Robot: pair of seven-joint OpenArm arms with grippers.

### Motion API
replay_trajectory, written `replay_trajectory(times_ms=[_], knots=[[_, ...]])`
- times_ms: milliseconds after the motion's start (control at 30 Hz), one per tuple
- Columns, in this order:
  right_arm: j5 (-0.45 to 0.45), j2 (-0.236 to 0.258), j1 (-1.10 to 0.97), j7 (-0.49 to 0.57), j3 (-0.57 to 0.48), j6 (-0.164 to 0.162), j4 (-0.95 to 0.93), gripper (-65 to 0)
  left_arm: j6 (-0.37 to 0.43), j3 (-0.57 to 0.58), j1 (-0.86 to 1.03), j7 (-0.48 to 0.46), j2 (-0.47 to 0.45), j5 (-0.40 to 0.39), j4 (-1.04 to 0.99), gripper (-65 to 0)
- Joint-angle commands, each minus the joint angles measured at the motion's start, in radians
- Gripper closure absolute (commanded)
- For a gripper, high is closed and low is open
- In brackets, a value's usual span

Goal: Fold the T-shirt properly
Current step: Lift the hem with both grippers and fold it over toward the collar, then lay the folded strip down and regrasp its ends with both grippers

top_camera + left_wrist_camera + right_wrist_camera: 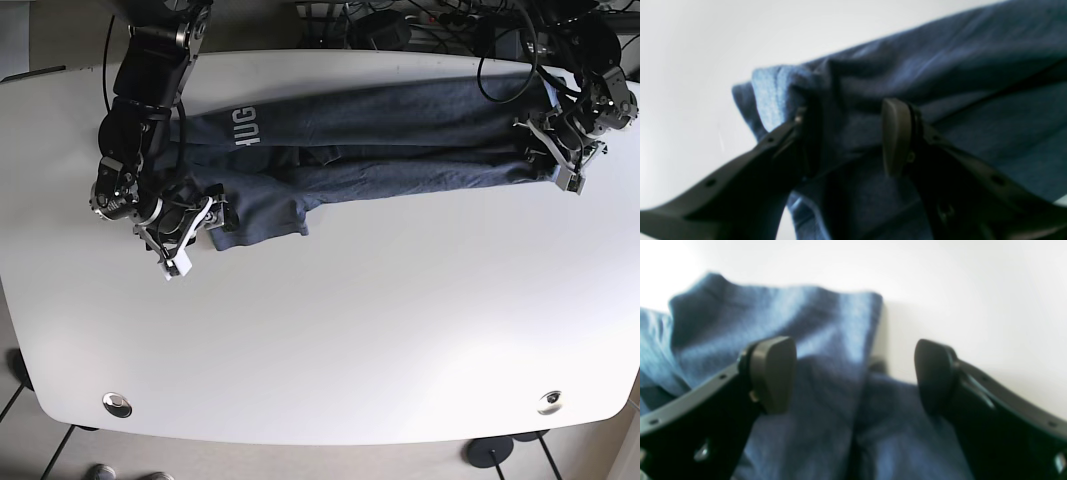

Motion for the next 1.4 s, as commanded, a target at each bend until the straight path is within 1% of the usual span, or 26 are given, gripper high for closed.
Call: replay_trajectory(times_ms=[33,67,100,133,167,200,233,267,300,433,500,600,667,733,800,900,933,967,1000,1067,1133,1167,1200,1233,1333,1400], knots=[[0.017,0.006,0.022,0.022,-0.007,0.002,-0.023,-51.5,-0.001,-0.004,-0.004,-0.021,-0.014,0.022,0.012,-25.7],[0.017,-0.005,0.034,0.022,-0.029,0.002,-0.042,-50.9,-0.001,-0.004,0.001,-0.021,-0.01,0.031,0.01,-25.7],[0.017,-0.011,0.034,0.023,-0.035,0.002,-0.046,-46.0,-0.001,-0.004,0.006,-0.024,-0.002,0.034,0.01,-25.7],[0.017,-0.017,0.034,0.031,-0.037,0.002,-0.049,-37.3,-0.001,-0.004,0.006,-0.024,-0.002,0.034,0.01,-25.7],[0.016,-0.03,0.034,0.04,-0.038,0.002,-0.049,-30.3,-0.001,-0.004,0.006,-0.024,-0.002,0.034,0.01,-25.7],[0.014,-0.037,0.034,0.053,-0.038,0.002,-0.045,-18.5,-0.001,-0.004,0.006,-0.024,-0.002,0.034,0.01,-25.7],[0.017,-0.039,0.034,0.056,-0.038,0.002,-0.045,-10.9,-0.001,-0.003,0.006,-0.024,-0.002,0.034,0.01,-25.7],[0.017,-0.04,0.035,0.056,-0.038,0.002,-0.043,-4.0,-0.001,-0.003,0.006,-0.024,-0.002,0.034,0.01,-25.7],[0.017,-0.04,0.035,0.056,-0.037,0.002,-0.028,-2.1,-0.001,-0.003,0.006,-0.024,-0.002,0.034,0.01,-25.7],[0.019,-0.04,-0.031,0.05,-0.035,0.002,0.179,-1.9,-0.001,-0.003,0.006,-0.024,-0.002,0.034,0.01,-25.7],[0.019,-0.04,-0.098,0.008,-0.02,0.002,0.319,-1.9,-0.001,-0.003,0.006,-0.024,-0.005,0.034,0.01,-25.7],[0.019,-0.044,-0.201,-0.075,0.04,0.002,0.489,-1.9,-0.001,-0.003,0.006,-0.024,-0.007,0.036,0.01,-25.7],[0.019,-0.054,-0.276,-0.084,0.049,0.002,0.575,-1.9,-0.001,-0.003,0.006,-0.024,-0.008,0.036,0.01,-25.7],[0.019,-0.056,-0.347,-0.084,0.071,0.002,0.616,-1.9,-0.001,-0.003,0.006,-0.024,-0.008,0.036,0.01,-25.7],[0.019,-0.056,-0.377,-0.084,0.079,0.002,0.607,-2.1,-0.001,-0.003,0.006,-0.024,-0.008,0.036,0.01,-25.7],[0.019,-0.056,-0.406,-0.078,0.128,0.002,0.586,-3.0,-0.001,-0.003,0.006,-0.024,-0.008,0.036,0.01,-25.7],[0.019,-0.056,-0.411,-0.069,0.144,0.002,0.58,-4.9,-0.001,-0.003,0.006,-0.024,-0.008,0.036,0.012,-25.7],[0.019,-0.056,-0.422,-0.064,0.164,0.002,0.58,-8.9,-0.001,-0.003,0.006,-0.024,-0.008,0.036,0.017,-25.7],[0.019,-0.054,-0.429,-0.062,0.184,0.002,0.586,-14.3,-0.001,-0.004,0.006,-0.024,-0.008,0.033,0.023,-25.7],[0.019,-0.054,-0.431,-0.062,0.223,0.002,0.606,-28.4,-0.001,-0.006,0.004,-0.024,-0.008,0.027,0.064,-25.7],[0.019,-0.054,-0.439,-0.062,0.249,0.002,0.626,-40.9,-0.001,-0.007,0.003,-0.022,-0.002,0.027,0.164,-25.7],[0.027,-0.054,-0.439,-0.062,0.25,0.002,0.635,-45.0,-0.001,-0.006,0.003,-0.022,0.0,0.027,0.214,-25.7],[0.05,-0.051,-0.437,-0.062,0.25,0.002,0.643,-47.2,-0.001,-0.004,0.003,-0.022,0.004,0.027,0.262,-25.7],[0.08,-0.051,-0.437,-0.062,0.25,0.002,0.644,-47.7,-0.001,-0.003,0.001,-0.022,0.023,0.027,0.305,-25.7],[0.168,-0.031,-0.433,-0.062,0.237,0.002,0.643,-47.2,-0.001,0.002,0.001,-0.021,0.061,0.027,0.389,-25.7],[0.188,-0.031,-0.413,-0.062,0.184,0.002,0.636,-47.1,-0.001,0.04,0.004,-0.019,0.078,0.033,0.389,-25.7]])
